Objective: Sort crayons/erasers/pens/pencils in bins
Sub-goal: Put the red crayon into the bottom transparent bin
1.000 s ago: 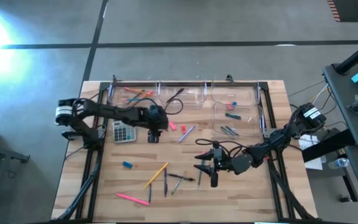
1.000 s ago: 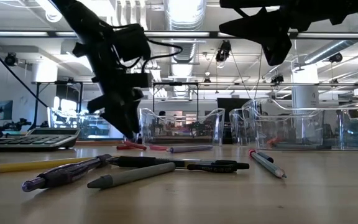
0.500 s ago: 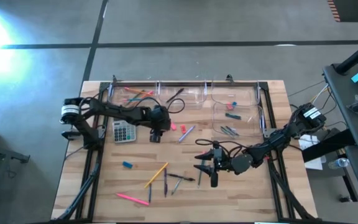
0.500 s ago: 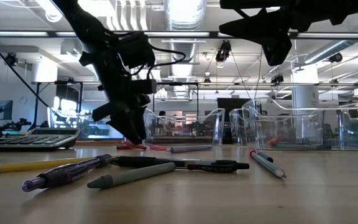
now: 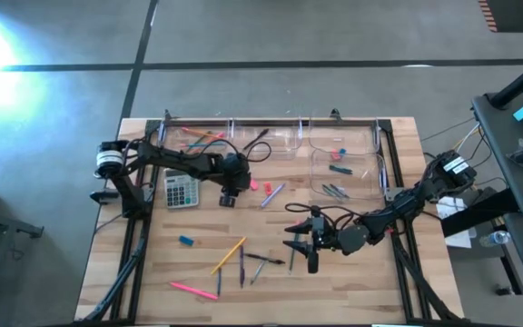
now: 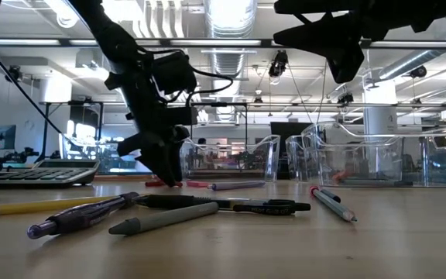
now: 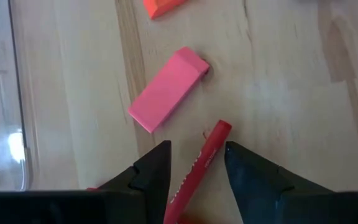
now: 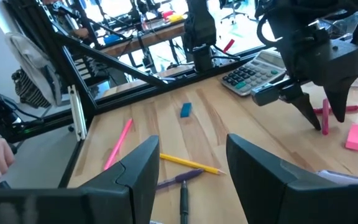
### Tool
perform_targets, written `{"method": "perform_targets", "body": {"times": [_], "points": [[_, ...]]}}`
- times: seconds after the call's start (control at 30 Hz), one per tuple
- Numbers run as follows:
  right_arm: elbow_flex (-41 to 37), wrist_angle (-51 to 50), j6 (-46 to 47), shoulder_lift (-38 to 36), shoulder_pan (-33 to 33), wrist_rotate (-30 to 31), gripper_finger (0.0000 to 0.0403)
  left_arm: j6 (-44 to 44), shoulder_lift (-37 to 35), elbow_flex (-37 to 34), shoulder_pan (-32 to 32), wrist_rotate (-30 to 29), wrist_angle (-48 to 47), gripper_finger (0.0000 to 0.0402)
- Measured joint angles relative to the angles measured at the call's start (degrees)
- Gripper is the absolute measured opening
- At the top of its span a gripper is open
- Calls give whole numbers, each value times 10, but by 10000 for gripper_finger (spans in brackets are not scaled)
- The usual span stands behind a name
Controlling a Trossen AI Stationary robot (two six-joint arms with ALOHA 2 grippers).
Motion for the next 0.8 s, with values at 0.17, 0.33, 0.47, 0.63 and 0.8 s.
{"method": "perform_targets", "body": {"times": [0.17,0.33,0.47,0.63,0.8], "points": [[0,-2,5,0,0,0,176,-2,-1,0,8,8,0,138],[0,-2,6,0,0,0,176,-15,-1,-4,17,27,3,138],[0,-2,6,0,0,0,176,-17,-1,-5,19,32,3,138],[0,-7,5,0,0,0,176,-17,-1,-4,19,35,4,133],[0,-7,4,0,0,0,176,-17,0,-5,19,38,3,94]]}}
